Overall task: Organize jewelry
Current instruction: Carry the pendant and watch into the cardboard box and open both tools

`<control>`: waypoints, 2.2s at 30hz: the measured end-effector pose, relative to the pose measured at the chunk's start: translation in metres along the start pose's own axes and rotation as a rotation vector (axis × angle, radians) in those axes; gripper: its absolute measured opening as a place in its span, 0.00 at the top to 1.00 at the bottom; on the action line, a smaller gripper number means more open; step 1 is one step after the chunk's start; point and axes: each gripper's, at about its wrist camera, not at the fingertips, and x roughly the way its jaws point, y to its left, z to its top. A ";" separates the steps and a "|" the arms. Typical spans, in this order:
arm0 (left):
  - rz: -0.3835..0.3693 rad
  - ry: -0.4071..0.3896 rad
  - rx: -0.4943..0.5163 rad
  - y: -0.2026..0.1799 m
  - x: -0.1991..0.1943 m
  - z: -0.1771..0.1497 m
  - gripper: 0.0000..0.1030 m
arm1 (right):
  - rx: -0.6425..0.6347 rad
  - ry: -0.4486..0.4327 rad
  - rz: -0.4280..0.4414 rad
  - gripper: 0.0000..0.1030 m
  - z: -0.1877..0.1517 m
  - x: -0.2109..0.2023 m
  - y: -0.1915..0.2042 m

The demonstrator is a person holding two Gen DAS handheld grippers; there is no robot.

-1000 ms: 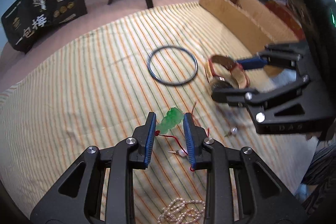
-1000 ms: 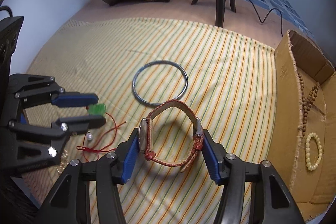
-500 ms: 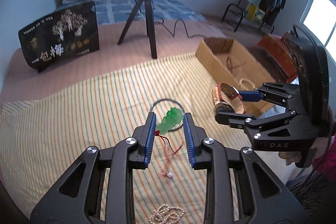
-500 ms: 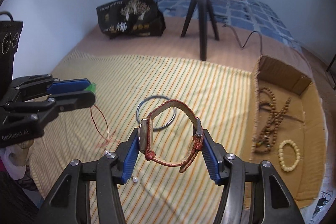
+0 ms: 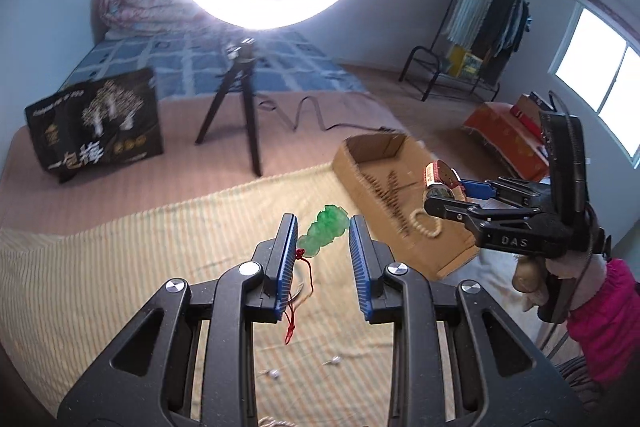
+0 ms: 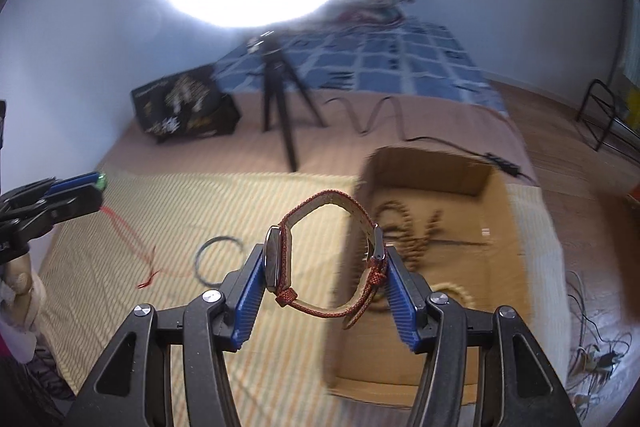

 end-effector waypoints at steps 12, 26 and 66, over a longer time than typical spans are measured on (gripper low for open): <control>-0.130 -0.033 0.026 -0.066 0.026 0.031 0.75 | 0.147 -0.032 -0.095 0.44 -0.002 -0.017 -0.083; -0.204 0.006 0.017 -0.115 0.082 0.045 0.75 | 0.223 -0.008 -0.106 0.44 -0.009 0.003 -0.122; -0.163 0.179 0.003 -0.115 0.146 -0.002 0.73 | 0.262 0.050 -0.134 0.29 -0.022 0.031 -0.138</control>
